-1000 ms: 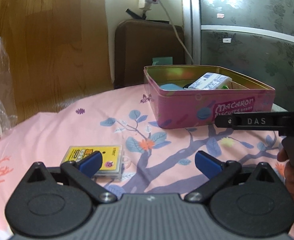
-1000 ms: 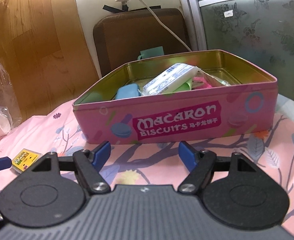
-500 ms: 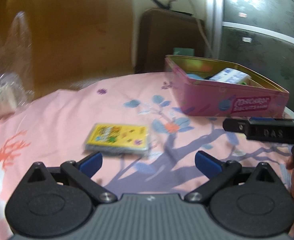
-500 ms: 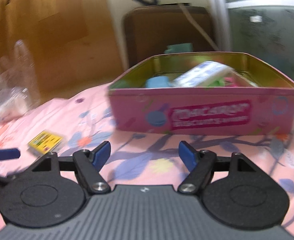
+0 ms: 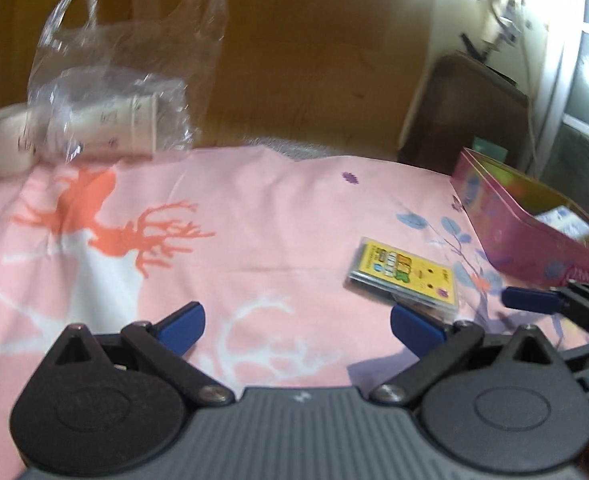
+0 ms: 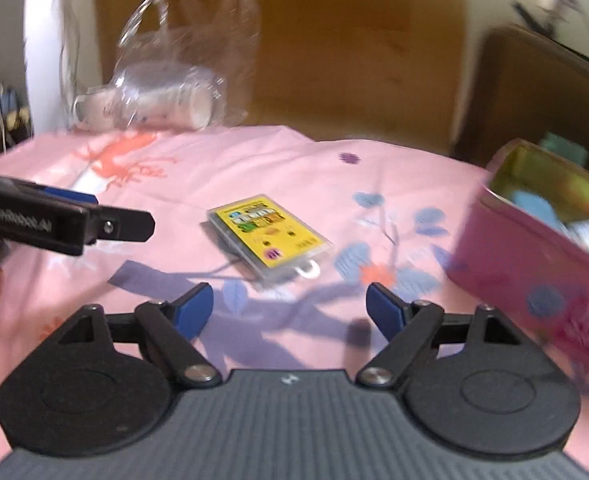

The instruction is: Organize soft objects

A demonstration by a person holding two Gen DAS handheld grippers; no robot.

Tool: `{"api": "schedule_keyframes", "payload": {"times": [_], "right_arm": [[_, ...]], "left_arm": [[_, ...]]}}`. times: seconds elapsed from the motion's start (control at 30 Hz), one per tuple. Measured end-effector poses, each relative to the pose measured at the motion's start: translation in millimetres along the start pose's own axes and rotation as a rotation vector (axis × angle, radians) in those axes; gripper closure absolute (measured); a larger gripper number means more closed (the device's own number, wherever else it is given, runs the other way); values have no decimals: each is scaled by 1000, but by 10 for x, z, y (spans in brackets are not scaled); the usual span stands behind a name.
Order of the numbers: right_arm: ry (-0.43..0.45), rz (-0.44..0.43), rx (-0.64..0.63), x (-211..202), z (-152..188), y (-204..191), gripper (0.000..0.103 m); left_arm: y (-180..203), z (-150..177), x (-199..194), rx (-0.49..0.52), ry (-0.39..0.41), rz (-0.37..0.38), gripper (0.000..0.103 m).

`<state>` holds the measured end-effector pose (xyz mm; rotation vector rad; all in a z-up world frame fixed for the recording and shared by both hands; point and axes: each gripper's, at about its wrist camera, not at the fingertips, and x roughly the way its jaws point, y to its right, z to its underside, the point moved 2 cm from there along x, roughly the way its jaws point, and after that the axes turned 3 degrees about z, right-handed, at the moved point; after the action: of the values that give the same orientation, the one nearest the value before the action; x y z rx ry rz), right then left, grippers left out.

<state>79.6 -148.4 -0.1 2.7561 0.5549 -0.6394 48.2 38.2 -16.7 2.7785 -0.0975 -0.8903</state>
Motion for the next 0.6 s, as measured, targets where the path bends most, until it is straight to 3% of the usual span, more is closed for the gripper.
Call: {"api": "schedule_keyframes", "payload": {"times": [0.2,0.4,0.6], "right_arm": [[-16,-7,-81,325,-239,-78,15],[-41,-51,-31,347,-227,-29,13],[-82,-112,6,432,-243,17,5]], "left_arm": [[-14,4,51,-18,-15,-16,1],[61,21,83,16,-27,-52,0],[61,23,79,18,-28,-66,0]]}}
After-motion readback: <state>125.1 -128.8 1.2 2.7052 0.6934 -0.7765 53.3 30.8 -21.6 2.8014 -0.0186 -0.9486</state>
